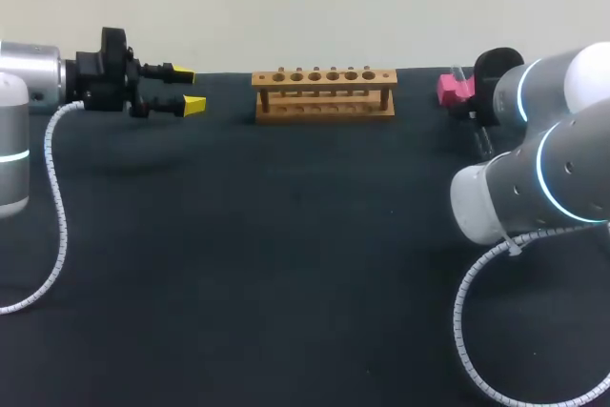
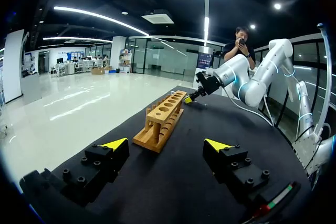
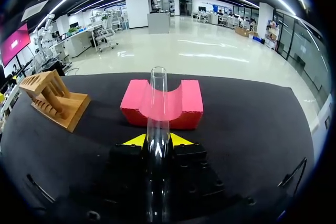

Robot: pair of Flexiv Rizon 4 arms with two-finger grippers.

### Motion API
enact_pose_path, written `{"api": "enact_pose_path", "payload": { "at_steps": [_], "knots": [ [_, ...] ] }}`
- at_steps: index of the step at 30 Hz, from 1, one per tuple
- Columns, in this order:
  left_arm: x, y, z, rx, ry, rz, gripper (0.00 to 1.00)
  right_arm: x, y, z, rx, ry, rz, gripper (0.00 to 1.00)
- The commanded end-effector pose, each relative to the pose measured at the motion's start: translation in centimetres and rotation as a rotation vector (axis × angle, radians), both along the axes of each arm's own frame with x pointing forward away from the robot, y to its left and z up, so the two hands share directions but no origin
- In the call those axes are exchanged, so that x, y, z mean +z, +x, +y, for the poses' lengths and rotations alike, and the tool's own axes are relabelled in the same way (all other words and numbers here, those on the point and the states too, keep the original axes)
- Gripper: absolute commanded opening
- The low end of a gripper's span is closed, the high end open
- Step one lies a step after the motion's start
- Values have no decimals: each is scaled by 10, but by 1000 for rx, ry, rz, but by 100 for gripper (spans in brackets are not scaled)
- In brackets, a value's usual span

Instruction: Grasp the test tube, adjust it, and insert it.

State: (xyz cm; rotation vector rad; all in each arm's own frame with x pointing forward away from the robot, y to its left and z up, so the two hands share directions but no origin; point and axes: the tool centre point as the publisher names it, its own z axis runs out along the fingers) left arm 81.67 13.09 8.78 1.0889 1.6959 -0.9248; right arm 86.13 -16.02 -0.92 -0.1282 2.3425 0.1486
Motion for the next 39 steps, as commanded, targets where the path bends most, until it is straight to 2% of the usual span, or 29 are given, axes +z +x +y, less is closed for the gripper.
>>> {"api": "enact_pose_path", "payload": {
  "at_steps": [1, 8, 19, 29, 39],
  "knots": [
    [-1, -1, 1, 2, -2, -5, 100, 0, 0, 1, -6, -1, 6, 0],
    [-1, -1, 1, 2, -2, -5, 100, 5, -2, 2, -42, 4, 6, 0],
    [-1, -1, 1, 2, -2, -5, 100, 33, -17, 7, -117, 13, -13, 0],
    [-1, -1, 1, 2, -2, -5, 100, 66, -53, 22, -215, 31, 4, 0],
    [-1, -1, 1, 2, -2, -5, 100, 106, -80, 49, -240, 43, 10, 0]
  ]
}}
